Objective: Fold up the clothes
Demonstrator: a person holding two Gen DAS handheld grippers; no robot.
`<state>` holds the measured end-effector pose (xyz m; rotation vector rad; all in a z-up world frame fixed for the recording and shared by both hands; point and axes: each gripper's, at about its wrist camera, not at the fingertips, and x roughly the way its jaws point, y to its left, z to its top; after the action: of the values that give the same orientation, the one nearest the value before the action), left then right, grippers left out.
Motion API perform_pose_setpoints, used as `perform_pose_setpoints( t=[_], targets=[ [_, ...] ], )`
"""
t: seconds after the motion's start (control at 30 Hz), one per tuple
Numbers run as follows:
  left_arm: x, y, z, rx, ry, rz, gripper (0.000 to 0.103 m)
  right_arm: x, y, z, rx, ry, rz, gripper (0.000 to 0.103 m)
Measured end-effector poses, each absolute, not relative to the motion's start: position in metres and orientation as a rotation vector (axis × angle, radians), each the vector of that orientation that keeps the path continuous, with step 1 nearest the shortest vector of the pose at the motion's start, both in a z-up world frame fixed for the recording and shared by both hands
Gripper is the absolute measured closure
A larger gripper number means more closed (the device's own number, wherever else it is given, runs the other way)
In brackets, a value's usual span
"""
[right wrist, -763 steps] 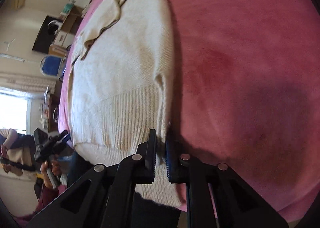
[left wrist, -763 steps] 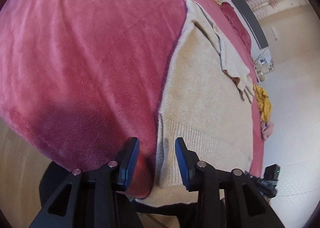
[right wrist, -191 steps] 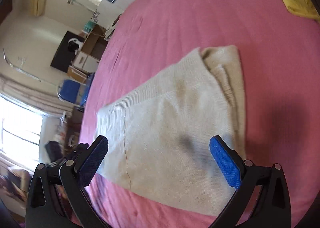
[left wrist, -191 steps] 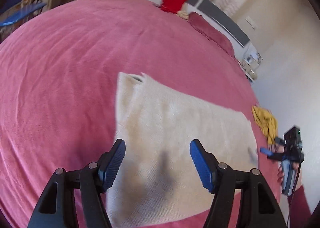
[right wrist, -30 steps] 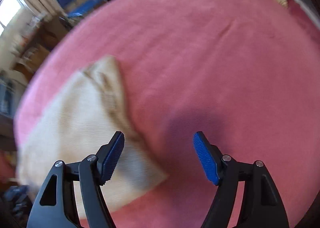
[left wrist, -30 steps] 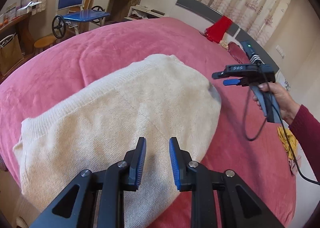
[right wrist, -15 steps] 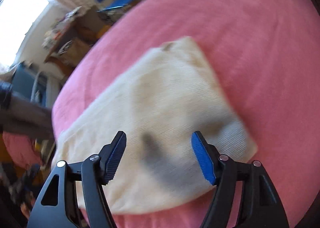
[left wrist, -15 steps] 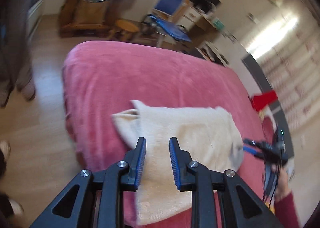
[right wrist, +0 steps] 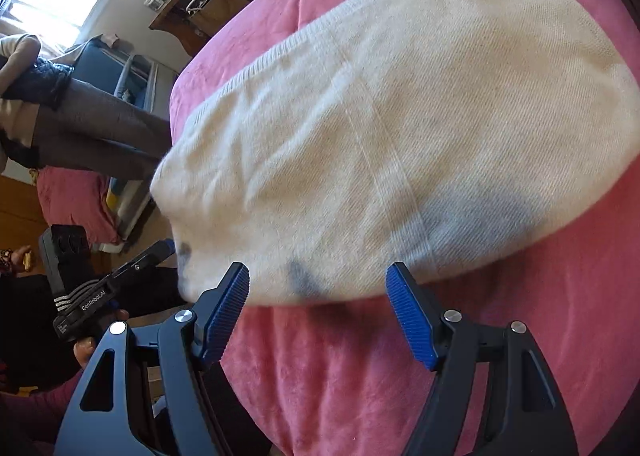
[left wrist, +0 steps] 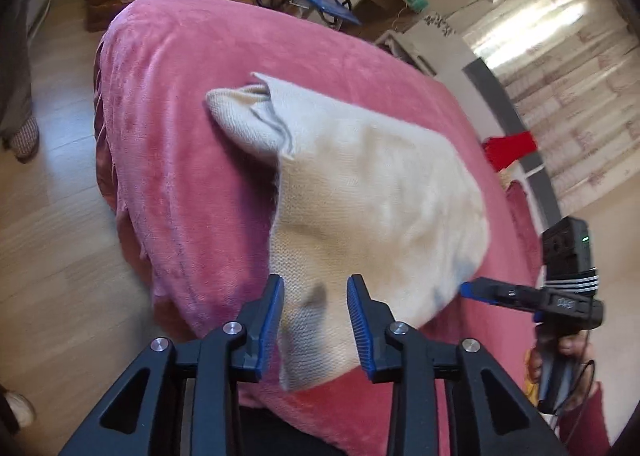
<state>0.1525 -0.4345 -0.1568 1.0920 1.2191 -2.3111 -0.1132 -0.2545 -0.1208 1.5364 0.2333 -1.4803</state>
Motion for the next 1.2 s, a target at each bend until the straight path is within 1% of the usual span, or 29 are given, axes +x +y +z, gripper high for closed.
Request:
perform_pose_setpoints(
  t=[0.07,0.2,0.27,0.5,0.53,0.57,0.63,0.73,0.77,0.83,0.93,1.0,1.07,1.1,1.13,1.2],
  targets=[
    [0.15,-0.432,-0.164,1.161,1.22,-2.299,0.07,-0.114,-0.248,-0.119,1.535,0.237,-1.487,0.029],
    [0.158,-0.426,-0.177,1.19,1.279,-2.246,0.069,-0.115,-0.236,-0.115,1.531,0.245,-1.499,0.028],
    [0.16,-0.423,-0.181,1.191,1.353,-2.252,0.069,-0.116,-0.23,-0.114,1.529,0.248,-1.506,0.028],
    [0.144,-0.419,-0.202,1.185,1.53,-2.186,0.067,-0.119,-0.211,-0.105,1.529,0.244,-1.522,0.028],
    [0.144,-0.419,-0.204,1.172,1.555,-2.168,0.07,-0.118,-0.211,-0.103,1.526,0.251,-1.525,0.028],
    [0.144,-0.419,-0.204,1.173,1.569,-2.153,0.07,-0.117,-0.211,-0.102,1.521,0.266,-1.529,0.028],
    [0.142,-0.418,-0.2,1.169,1.618,-2.147,0.093,-0.115,-0.213,-0.1,1.512,0.295,-1.54,0.028],
    [0.14,-0.411,-0.186,1.143,1.725,-2.163,0.095,-0.112,-0.216,-0.095,1.494,0.32,-1.55,0.028],
    [0.14,-0.406,-0.176,1.114,1.769,-2.193,0.096,-0.111,-0.216,-0.093,1.486,0.325,-1.556,0.028],
    [0.136,-0.395,-0.147,1.108,1.71,-2.288,0.095,-0.11,-0.218,-0.088,1.468,0.319,-1.563,0.028],
    [0.129,-0.393,-0.15,1.226,1.679,-2.222,0.095,-0.109,-0.223,-0.084,1.455,0.318,-1.561,0.028],
    [0.132,-0.393,-0.174,1.342,1.679,-2.07,0.094,-0.107,-0.231,-0.088,1.464,0.325,-1.542,0.028],
    [0.133,-0.395,-0.196,1.421,1.691,-1.948,0.089,-0.104,-0.243,-0.1,1.493,0.328,-1.501,0.028],
    [0.134,-0.397,-0.204,1.446,1.693,-1.903,0.08,-0.101,-0.249,-0.106,1.504,0.343,-1.488,0.028],
    [0.134,-0.399,-0.2,1.432,1.685,-1.906,0.074,-0.097,-0.256,-0.112,1.512,0.369,-1.483,0.028],
    [0.135,-0.402,-0.19,1.401,1.661,-1.924,0.072,-0.095,-0.263,-0.119,1.521,0.396,-1.477,0.028]
  ],
)
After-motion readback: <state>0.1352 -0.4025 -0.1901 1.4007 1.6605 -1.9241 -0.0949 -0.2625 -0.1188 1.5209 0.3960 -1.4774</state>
